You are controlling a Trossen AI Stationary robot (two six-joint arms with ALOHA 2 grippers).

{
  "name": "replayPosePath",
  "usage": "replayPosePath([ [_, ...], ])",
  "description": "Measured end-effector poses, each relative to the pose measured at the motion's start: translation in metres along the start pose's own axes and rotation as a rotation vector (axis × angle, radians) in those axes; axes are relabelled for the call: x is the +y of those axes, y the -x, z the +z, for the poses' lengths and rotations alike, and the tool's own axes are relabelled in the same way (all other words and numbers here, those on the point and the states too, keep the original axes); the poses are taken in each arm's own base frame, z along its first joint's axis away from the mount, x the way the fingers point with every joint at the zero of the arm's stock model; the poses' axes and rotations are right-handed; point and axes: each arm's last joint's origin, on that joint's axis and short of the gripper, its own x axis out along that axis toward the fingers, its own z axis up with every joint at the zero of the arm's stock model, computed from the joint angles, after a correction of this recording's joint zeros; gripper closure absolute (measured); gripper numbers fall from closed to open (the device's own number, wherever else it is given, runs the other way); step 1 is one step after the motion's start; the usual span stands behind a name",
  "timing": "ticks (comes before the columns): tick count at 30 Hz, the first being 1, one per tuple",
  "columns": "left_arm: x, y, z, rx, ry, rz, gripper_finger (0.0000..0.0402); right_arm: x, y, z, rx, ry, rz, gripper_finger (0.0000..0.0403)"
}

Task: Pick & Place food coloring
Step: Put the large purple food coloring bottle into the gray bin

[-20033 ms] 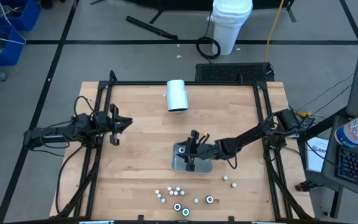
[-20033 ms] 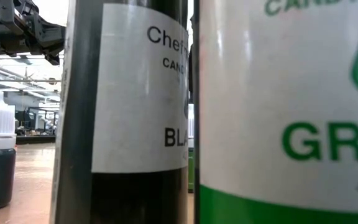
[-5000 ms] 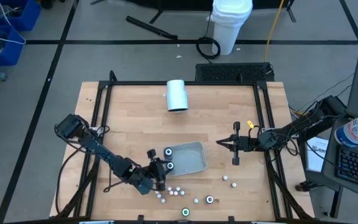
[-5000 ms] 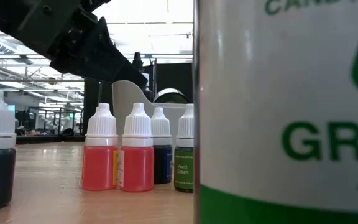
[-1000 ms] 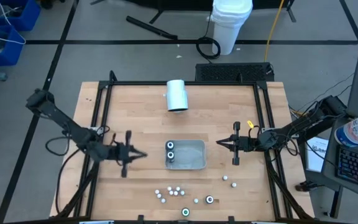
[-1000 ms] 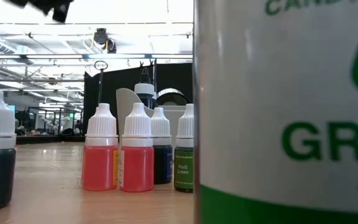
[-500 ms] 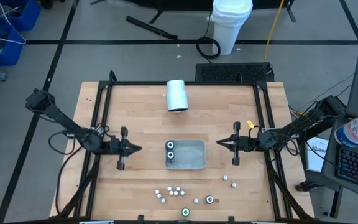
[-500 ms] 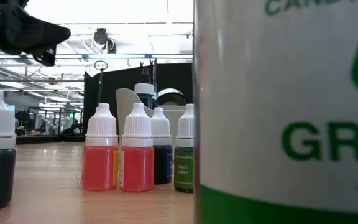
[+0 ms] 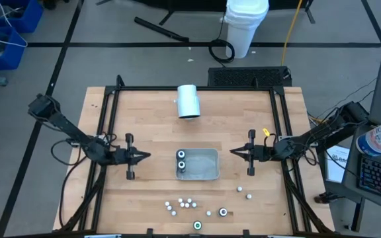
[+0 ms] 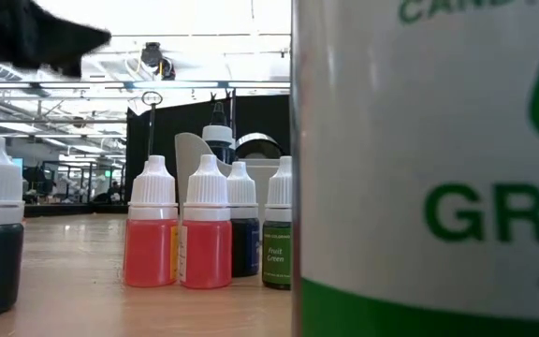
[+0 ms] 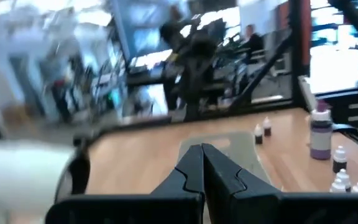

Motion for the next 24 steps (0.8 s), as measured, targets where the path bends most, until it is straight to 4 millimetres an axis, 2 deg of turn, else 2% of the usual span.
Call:
replayPosePath([
  [3, 0.002, -0.002, 0.016, -0.078, -0.159, -0.11, 0.04, 0.0, 0.0, -0.001, 0.011, -0.002, 0.001, 0.0403],
  [5, 0.009, -0.004, 0.023, -0.056, -0.244, -0.129, 0.04, 0.0, 0.0, -0.001, 0.012, -0.002, 0.002, 0.0403],
  [8, 0.029, -0.005, 0.035, -0.005, -0.265, -0.107, 0.04, 0.0, 0.0, -0.002, 0.023, -0.021, 0.003, 0.0403],
  [12, 0.051, 0.006, 0.04, -0.041, -0.219, -0.173, 0.04, 0.001, 0.0, -0.004, 0.036, -0.044, 0.005, 0.0403],
  [16, 0.063, 0.018, 0.028, -0.098, -0.149, -0.155, 0.0401, 0.001, 0.0, -0.005, 0.044, -0.056, 0.006, 0.0403],
  [18, 0.064, 0.019, 0.014, -0.075, -0.109, -0.154, 0.0401, 0.001, 0.0, -0.005, 0.044, -0.056, 0.007, 0.0403],
  [24, 0.065, 0.02, -0.012, -0.047, -0.01, -0.145, 0.0401, 0.001, 0.0, -0.005, 0.044, -0.056, 0.008, 0.0403],
])
